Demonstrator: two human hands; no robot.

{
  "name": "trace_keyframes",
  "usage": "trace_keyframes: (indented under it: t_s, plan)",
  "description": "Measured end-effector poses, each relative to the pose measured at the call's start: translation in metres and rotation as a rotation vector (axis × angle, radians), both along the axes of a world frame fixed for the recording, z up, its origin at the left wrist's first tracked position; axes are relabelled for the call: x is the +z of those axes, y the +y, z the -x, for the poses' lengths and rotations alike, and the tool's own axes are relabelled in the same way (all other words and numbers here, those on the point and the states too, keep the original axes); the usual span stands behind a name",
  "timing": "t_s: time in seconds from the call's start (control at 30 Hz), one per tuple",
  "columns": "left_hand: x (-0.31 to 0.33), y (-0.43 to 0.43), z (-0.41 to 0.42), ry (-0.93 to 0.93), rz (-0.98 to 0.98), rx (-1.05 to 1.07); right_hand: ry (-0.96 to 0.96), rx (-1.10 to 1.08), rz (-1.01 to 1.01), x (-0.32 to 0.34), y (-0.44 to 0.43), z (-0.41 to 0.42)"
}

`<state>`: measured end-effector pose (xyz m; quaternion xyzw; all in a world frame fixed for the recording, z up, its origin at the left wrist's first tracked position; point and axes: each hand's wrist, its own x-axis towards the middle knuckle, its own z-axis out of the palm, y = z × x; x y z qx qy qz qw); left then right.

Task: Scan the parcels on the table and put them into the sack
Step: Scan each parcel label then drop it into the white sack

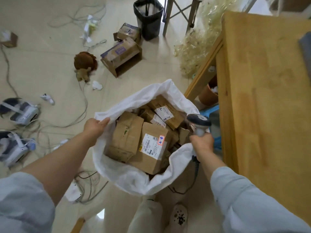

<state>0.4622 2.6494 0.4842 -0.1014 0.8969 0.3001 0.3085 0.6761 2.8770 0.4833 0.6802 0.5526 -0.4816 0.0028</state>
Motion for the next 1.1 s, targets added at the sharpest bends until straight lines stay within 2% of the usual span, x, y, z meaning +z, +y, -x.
trace_keyframes:
  t_s: [0.13, 0.3, 0.4, 0.57, 0.73, 0.8, 0.87, 1.03, 1.1]
  plan:
    - [0.046, -0.009, 0.006, 0.042, -0.040, 0.219, 0.061, 0.079, -0.114, 0.045, 0.014, 0.003]
    - [0.102, -0.020, 0.024, 0.260, -0.062, 0.129, 0.166, 0.264, -0.264, 0.111, 0.034, 0.031]
    - [0.099, -0.035, 0.030, 0.337, -0.007, 0.154, 0.169, 0.307, -0.315, 0.109, 0.037, 0.044]
    - [0.019, -0.064, 0.011, 0.137, 0.085, 0.126, -0.032, 0.361, -0.170, 0.033, 0.014, 0.041]
    - [-0.011, -0.064, -0.002, 0.165, -0.114, 0.286, -0.014, 0.195, -0.117, -0.006, 0.004, 0.031]
    - [-0.013, -0.065, -0.004, 0.120, -0.203, 0.357, -0.048, 0.184, -0.148, -0.010, 0.001, 0.020]
    - [-0.017, -0.068, -0.012, 0.049, -0.212, 0.413, -0.064, 0.193, -0.151, -0.011, -0.002, 0.009]
    - [-0.033, -0.070, -0.050, -0.097, -0.194, 0.458, -0.030, 0.032, 0.156, -0.025, -0.003, -0.004]
    - [-0.039, -0.070, -0.061, -0.081, -0.098, 0.476, 0.000, 0.001, 0.215, -0.029, -0.007, -0.007]
